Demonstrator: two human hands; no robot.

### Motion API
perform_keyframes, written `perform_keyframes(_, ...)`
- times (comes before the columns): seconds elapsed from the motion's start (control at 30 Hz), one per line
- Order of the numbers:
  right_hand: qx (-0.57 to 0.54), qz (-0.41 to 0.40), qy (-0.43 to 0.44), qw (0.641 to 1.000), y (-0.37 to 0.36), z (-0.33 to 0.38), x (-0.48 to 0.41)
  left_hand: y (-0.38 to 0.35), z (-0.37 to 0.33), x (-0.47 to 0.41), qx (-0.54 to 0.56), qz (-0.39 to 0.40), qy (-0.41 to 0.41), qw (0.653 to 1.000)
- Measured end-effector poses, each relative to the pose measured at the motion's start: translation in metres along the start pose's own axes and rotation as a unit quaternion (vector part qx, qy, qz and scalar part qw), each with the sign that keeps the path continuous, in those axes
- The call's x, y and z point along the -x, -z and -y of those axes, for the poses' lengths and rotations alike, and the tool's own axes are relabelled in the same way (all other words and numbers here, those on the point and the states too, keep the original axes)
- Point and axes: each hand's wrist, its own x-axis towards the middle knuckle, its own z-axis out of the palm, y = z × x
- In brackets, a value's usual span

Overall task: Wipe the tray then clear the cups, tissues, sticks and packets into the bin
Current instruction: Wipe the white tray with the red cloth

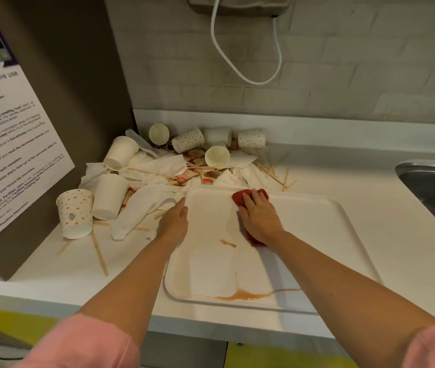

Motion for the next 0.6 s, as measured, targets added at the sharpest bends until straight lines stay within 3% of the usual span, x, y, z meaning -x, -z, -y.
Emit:
perform_keyframes(0.33, 0.017, 0.032, 0.084, 0.996, -0.021, 0.071, -0.022, 0.002, 0.006, -0.001, -0.041, -0.005, -0.039, 0.998)
perform_keyframes(0.6, 0.005, 0.044, 0.178, 0.983, -0.024, 0.074, -0.011, 0.001, 0.006, 0.002, -0.038, -0.019, -0.064, 0.997)
